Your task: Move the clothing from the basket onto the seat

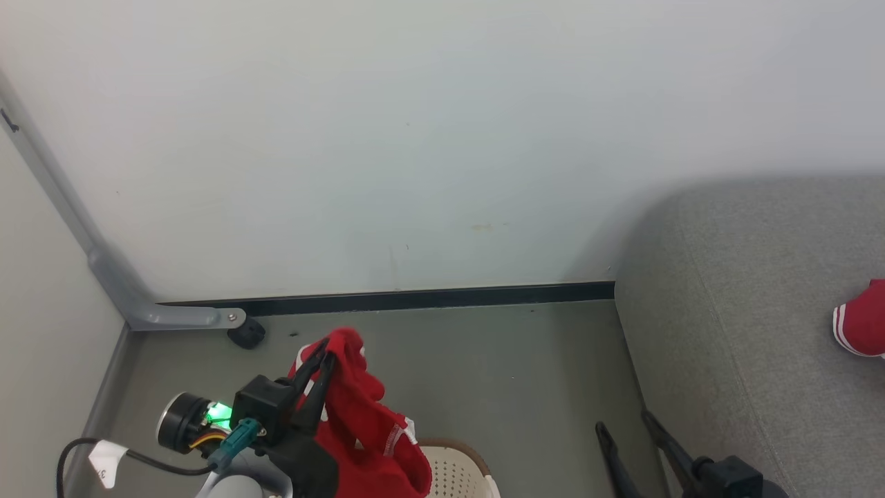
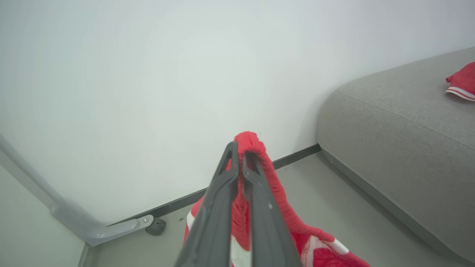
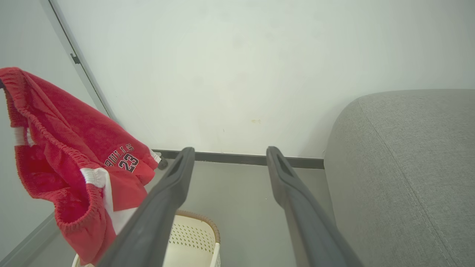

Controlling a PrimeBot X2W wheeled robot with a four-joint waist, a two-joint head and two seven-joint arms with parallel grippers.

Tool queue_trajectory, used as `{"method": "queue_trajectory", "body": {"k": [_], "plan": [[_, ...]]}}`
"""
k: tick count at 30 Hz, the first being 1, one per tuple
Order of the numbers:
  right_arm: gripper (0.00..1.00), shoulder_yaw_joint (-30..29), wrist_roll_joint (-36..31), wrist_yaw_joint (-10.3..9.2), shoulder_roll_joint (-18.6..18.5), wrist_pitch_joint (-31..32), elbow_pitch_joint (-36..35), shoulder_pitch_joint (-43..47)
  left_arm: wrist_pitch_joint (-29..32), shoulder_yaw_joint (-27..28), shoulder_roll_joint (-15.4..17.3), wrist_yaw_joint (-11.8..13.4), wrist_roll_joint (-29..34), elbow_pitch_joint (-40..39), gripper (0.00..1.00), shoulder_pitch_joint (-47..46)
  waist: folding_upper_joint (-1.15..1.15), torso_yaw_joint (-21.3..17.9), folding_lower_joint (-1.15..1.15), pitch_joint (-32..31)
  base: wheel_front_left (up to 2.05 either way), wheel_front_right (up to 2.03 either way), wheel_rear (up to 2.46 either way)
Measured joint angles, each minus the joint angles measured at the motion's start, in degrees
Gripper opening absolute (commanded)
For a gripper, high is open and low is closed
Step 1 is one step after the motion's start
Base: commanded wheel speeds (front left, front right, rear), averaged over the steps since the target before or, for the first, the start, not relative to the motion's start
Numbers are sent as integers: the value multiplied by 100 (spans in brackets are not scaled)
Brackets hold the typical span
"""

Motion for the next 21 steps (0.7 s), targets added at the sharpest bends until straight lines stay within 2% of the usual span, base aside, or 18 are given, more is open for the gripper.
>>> {"method": "queue_trajectory", "body": {"k": [10, 15, 21], "plan": [[100, 764, -328, 49, -209, 0, -81, 75, -1, 11, 111, -43, 0, -1614, 0, 230, 1, 65, 1, -47, 0, 0, 0], [100, 1218, -797, 49, -474, 0, -167, 26, -1, -91, 109, -44, 11, -2049, 0, 229, 1, 88, 1, -28, 0, 0, 0], [100, 2040, -1240, 51, -749, 0, -203, -263, -1, -332, 44, -45, 70, -2357, 0, 200, 1, 112, 1, -1, 0, 0, 0]]}}
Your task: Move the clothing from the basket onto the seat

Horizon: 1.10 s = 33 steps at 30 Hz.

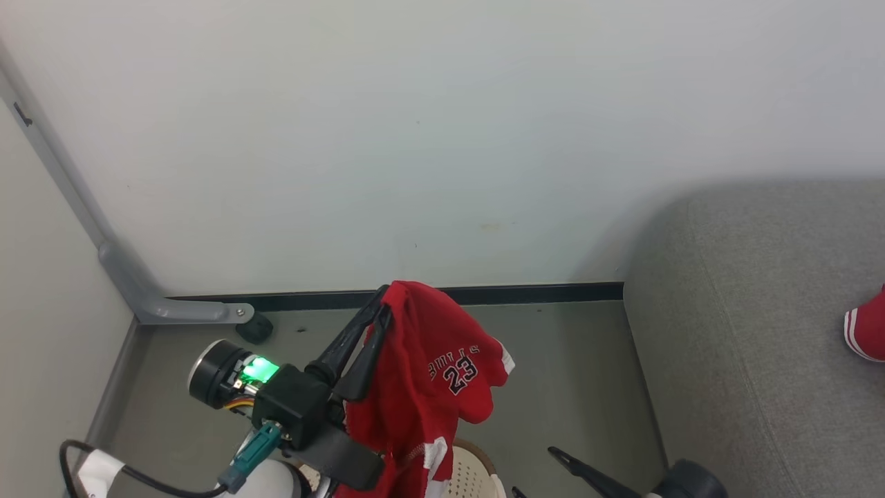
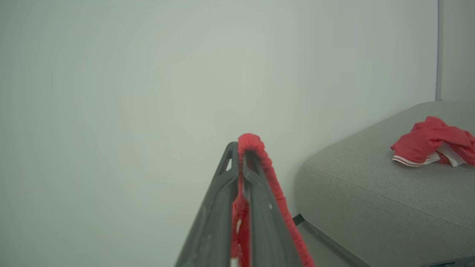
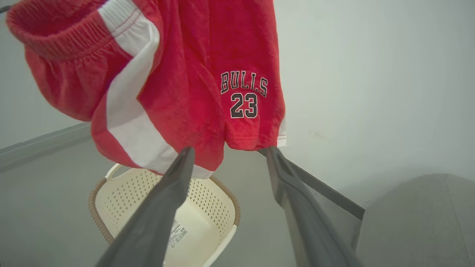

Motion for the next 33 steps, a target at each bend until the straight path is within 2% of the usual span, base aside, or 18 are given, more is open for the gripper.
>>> {"method": "queue_trajectory", "body": {"k": [5, 17, 33], "plan": [[100, 358, -211, 0, -49, 0, 12, -201, 0, -207, -89, 0, 13, -130, 0, -90, 0, 24, 0, 17, 0, 0, 0], [100, 291, -253, -9, 202, -1, 276, -536, -1, -715, -270, -2, 24, -371, 0, -207, 0, 84, 0, 1, 0, 0, 0], [100, 55, -242, -467, 431, 0, 665, -786, 54, -1359, -357, -9, -49, -720, 0, -229, 0, 220, 0, -123, 0, 0, 0]]}}
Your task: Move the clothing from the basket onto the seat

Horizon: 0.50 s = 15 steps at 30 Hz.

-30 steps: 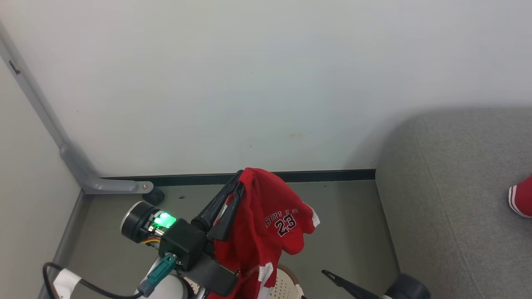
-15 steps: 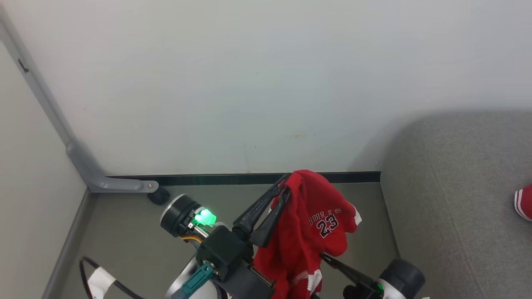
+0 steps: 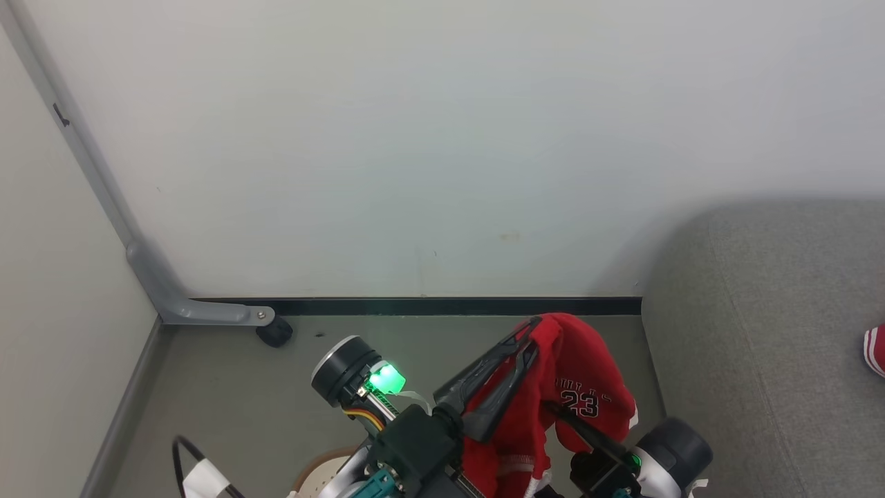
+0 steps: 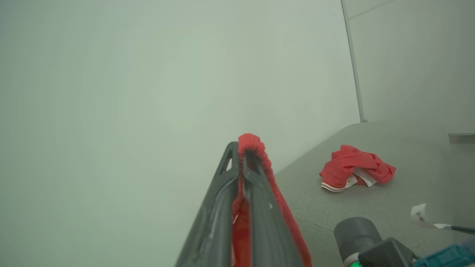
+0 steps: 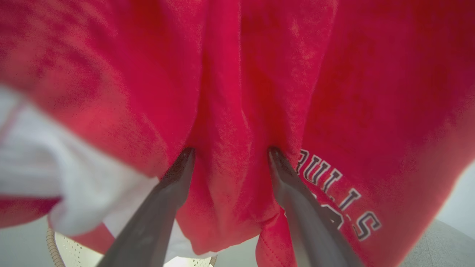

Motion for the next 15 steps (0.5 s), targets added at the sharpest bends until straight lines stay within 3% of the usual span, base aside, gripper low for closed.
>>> {"method": "queue_trajectory", "body": {"k": [15], "plan": [[100, -332, 214, -446, 172, 0, 102, -325, 162, -481, 1, 0, -73, -185, 0, 132, 0, 76, 0, -20, 0, 0, 0]]}}
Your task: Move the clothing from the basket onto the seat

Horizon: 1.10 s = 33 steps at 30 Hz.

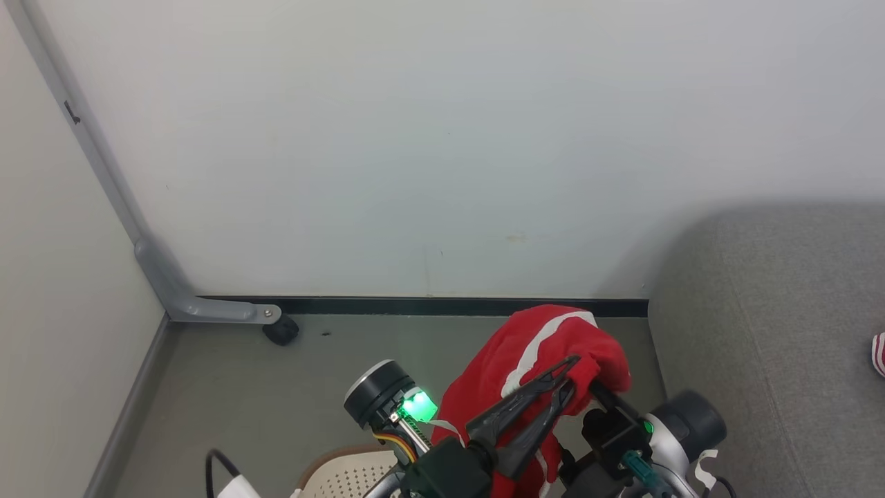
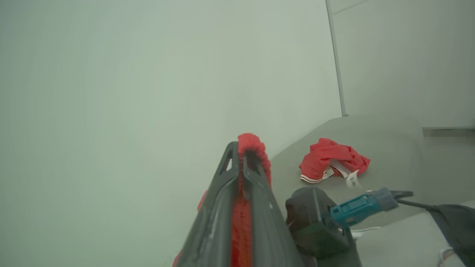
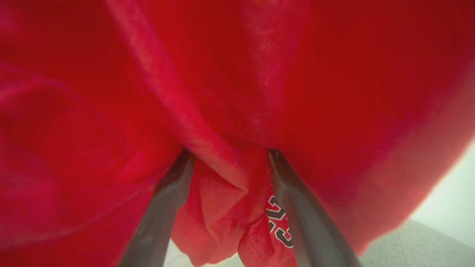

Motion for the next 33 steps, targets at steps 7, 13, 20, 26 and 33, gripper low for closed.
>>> {"method": "queue_trajectory", "body": {"k": [7, 13, 20, 26, 33], "plan": [[29, -156, 202, -56, 38, 0, 0, -112, 32, -193, 1, 0, -119, -25, 0, 0, 0, 37, 0, 34, 0, 0, 0], [0, -294, 391, -85, 78, 0, -62, -111, 48, -246, 15, 0, -179, -32, 0, 0, 0, 76, 0, 61, 0, 0, 0], [0, -634, 712, -174, 97, 0, -225, -96, 47, -214, 42, 0, -236, -25, 0, 7, 0, 125, 0, 89, 0, 0, 0], [0, -1024, 1089, -198, 126, 0, -413, -60, 45, 49, 91, 64, -316, 99, 0, 133, 0, 160, 0, 103, 0, 0, 0], [0, -994, 1299, 43, 141, 0, -622, 175, -4, 492, 80, 322, -623, 339, 0, 287, 0, 156, 0, 111, 0, 0, 0]]}}
